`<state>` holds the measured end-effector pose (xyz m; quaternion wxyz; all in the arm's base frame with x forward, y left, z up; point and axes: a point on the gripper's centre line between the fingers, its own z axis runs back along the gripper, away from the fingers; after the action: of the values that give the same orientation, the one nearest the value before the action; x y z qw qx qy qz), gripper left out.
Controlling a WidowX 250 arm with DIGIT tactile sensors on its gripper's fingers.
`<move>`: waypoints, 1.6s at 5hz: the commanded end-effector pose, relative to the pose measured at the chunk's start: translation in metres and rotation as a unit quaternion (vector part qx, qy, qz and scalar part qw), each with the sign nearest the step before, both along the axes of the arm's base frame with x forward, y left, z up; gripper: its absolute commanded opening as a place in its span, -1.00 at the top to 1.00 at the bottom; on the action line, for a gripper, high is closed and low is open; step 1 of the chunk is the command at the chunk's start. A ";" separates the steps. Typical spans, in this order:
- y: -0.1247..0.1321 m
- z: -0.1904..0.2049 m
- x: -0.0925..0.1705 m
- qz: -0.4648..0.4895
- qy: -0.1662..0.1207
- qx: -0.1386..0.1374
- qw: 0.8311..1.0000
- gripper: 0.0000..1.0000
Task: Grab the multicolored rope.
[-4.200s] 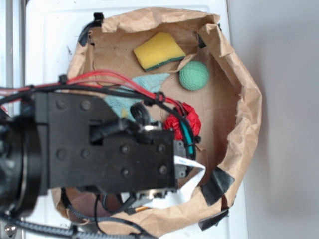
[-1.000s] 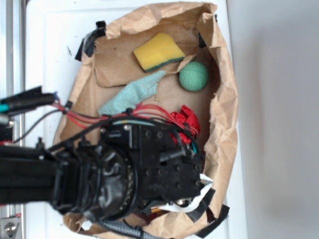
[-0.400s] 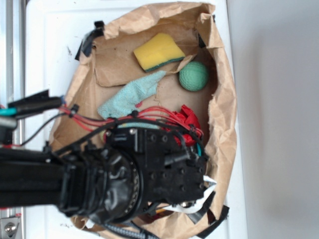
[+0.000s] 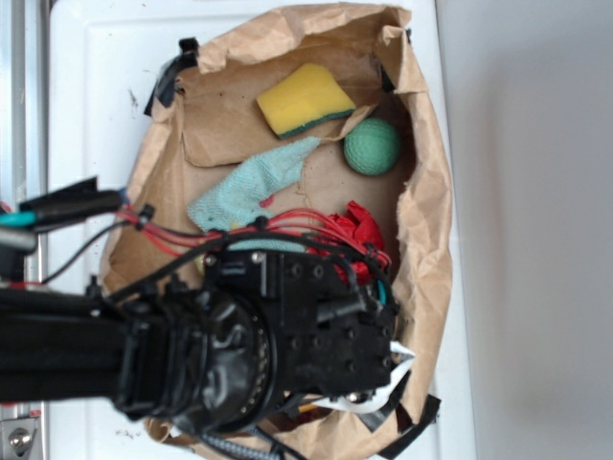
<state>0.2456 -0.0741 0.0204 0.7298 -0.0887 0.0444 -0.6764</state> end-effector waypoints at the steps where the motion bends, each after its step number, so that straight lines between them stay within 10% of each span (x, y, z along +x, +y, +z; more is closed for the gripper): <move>1: 0.011 0.018 0.001 0.077 0.002 -0.024 0.997 1.00; 3: 0.060 0.049 -0.011 0.323 0.025 -0.048 0.945 1.00; 4: 0.073 0.066 -0.013 0.390 -0.018 -0.019 0.920 1.00; 6: 0.080 0.090 -0.002 0.592 -0.034 0.042 0.804 1.00; 7: 0.089 0.099 0.000 0.679 -0.008 0.027 0.734 1.00; 8: 0.086 0.113 0.004 0.699 -0.028 -0.013 0.714 1.00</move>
<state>0.2520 0.0143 0.1157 0.9950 -0.0945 -0.0281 0.0164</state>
